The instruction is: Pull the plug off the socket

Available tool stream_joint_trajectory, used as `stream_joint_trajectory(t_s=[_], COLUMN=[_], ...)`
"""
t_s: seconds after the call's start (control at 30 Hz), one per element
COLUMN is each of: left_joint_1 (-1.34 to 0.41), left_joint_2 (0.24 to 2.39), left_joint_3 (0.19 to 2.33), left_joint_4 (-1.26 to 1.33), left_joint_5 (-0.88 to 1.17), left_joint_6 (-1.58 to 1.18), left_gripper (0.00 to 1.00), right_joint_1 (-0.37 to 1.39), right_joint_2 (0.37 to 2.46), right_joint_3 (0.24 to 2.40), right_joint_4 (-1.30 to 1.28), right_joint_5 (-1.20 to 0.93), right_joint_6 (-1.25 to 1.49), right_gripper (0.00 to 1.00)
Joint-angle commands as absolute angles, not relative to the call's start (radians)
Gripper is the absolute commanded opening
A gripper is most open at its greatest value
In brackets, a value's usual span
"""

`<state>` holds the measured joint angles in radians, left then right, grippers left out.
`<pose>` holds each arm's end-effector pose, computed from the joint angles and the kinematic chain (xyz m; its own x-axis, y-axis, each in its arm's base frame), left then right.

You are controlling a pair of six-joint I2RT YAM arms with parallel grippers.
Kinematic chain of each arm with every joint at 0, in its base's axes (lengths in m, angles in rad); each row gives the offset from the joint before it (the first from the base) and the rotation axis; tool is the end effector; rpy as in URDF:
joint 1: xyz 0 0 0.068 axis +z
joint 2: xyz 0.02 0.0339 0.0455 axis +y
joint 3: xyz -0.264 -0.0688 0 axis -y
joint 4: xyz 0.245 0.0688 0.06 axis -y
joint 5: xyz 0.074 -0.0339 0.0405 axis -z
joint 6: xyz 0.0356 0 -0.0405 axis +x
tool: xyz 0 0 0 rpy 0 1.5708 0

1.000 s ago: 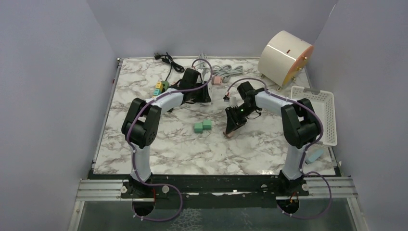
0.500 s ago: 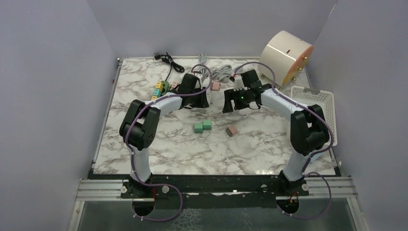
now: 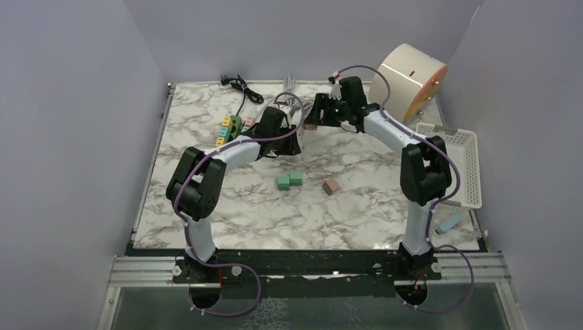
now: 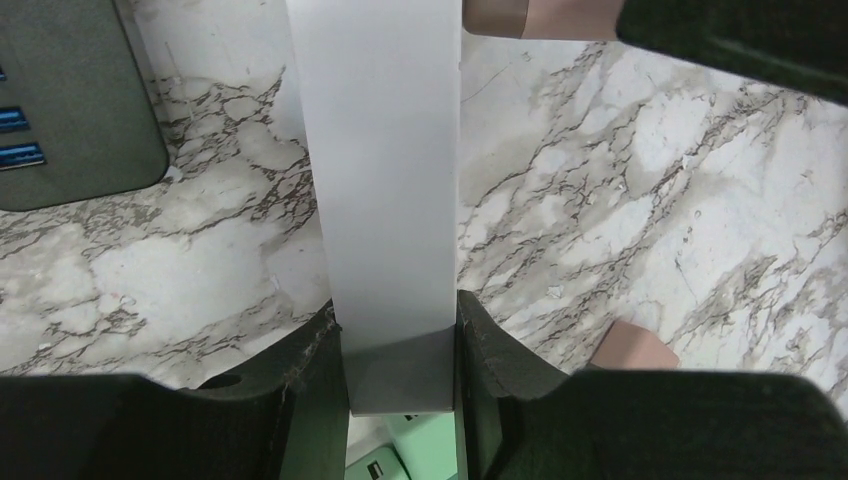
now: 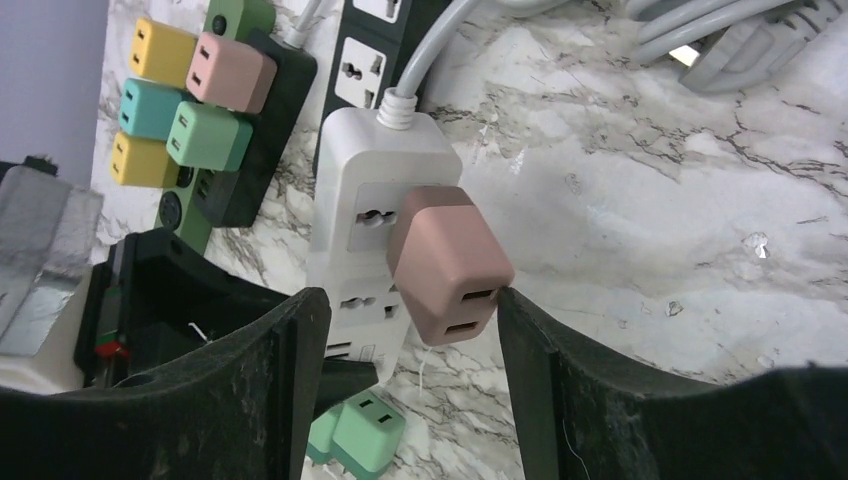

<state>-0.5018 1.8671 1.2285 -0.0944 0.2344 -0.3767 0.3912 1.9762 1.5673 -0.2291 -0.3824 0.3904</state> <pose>0.3557 -0.2046 0.1955 -0.7733 0.0161 -0.6339 0.3600 0.8341 -0.4179 0.4190 0.1872 0.2500 -0.7492 0.0729 -0.6583 -0.3739 0.7739 0.5112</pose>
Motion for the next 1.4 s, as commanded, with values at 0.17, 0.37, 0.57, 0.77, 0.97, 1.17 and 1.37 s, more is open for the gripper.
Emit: stream_joint_trajectory(t_s=[0.17, 0.37, 0.57, 0.77, 0.97, 1.17, 1.37], left_joint_1=[-0.509, -0.509, -0.494, -0.42, -0.408, -0.408, -0.409], left_joint_2=[1.748, 1.74, 1.802, 1.913, 2.026, 2.123, 2.224], left_joint_3=[1.207, 1.188, 1.255, 1.394, 1.558, 1.66, 1.781], left_joint_4=[0.021, 0.052, -0.083, -0.219, -0.259, -0.184, -0.232], left_joint_5=[0.233, 0.254, 0.103, -0.015, 0.014, 0.268, 0.354], left_joint_6=[-0.405, -0.427, -0.421, -0.48, -0.475, -0.439, -0.455], left_gripper=[0.0, 0.0, 0.0, 0.0, 0.0, 0.0, 0.05], right_joint_1=[0.383, 0.374, 0.33, 0.217, 0.179, 0.179, 0.179], right_joint_2=[2.03, 2.033, 1.975, 1.841, 1.785, 1.68, 1.42], right_joint_3=[1.581, 1.559, 1.527, 1.456, 1.44, 1.257, 0.81], right_joint_4=[-0.133, -0.048, -0.024, -0.008, -0.151, -0.602, -0.442], right_joint_5=[-0.376, -0.449, -0.609, -0.873, -1.09, -0.924, -0.865], right_joint_6=[0.466, 0.497, 0.487, 0.498, 0.401, 0.043, 0.194], right_gripper=[0.62, 0.12, 0.01, 0.01, 0.01, 0.01, 0.02])
